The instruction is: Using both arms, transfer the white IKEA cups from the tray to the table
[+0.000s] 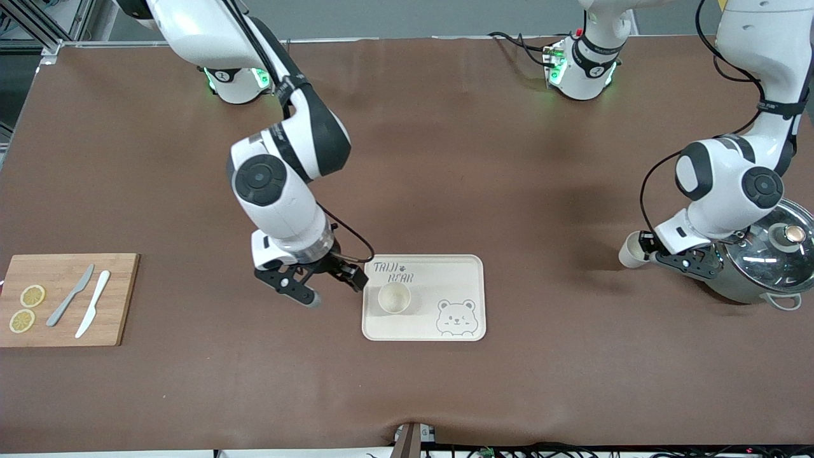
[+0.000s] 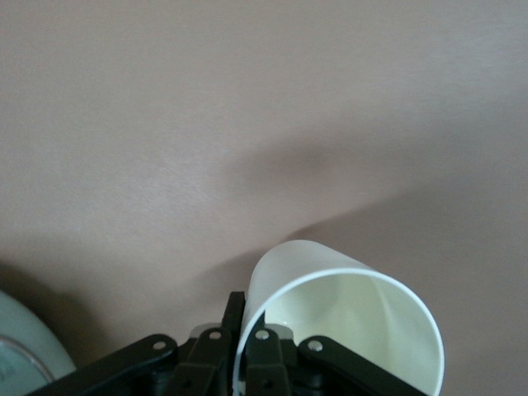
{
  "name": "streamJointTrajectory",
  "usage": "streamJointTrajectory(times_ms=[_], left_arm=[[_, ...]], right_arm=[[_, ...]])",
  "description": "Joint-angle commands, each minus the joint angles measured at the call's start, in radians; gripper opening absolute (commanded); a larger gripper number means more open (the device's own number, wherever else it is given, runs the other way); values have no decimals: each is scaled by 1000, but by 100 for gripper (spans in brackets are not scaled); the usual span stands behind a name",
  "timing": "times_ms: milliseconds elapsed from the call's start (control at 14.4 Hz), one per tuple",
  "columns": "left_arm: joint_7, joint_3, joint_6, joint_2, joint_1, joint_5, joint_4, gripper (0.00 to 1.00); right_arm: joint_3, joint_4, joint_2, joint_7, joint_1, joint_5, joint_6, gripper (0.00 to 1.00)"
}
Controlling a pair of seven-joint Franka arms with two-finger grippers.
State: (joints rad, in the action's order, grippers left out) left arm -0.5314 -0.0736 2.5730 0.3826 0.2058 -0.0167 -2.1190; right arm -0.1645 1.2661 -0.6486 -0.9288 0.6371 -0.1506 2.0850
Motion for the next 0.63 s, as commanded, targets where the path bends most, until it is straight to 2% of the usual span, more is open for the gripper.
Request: streamJointTrajectory(times_ms=[0, 557], left_arm=[[-45, -52, 26, 65, 84, -6, 48, 0], [-45, -52, 26, 70, 81, -6, 50, 0]], right_arm=[[-15, -30, -34, 21, 24, -7, 12, 100], [-13, -28, -97, 39, 32, 31, 82, 100]])
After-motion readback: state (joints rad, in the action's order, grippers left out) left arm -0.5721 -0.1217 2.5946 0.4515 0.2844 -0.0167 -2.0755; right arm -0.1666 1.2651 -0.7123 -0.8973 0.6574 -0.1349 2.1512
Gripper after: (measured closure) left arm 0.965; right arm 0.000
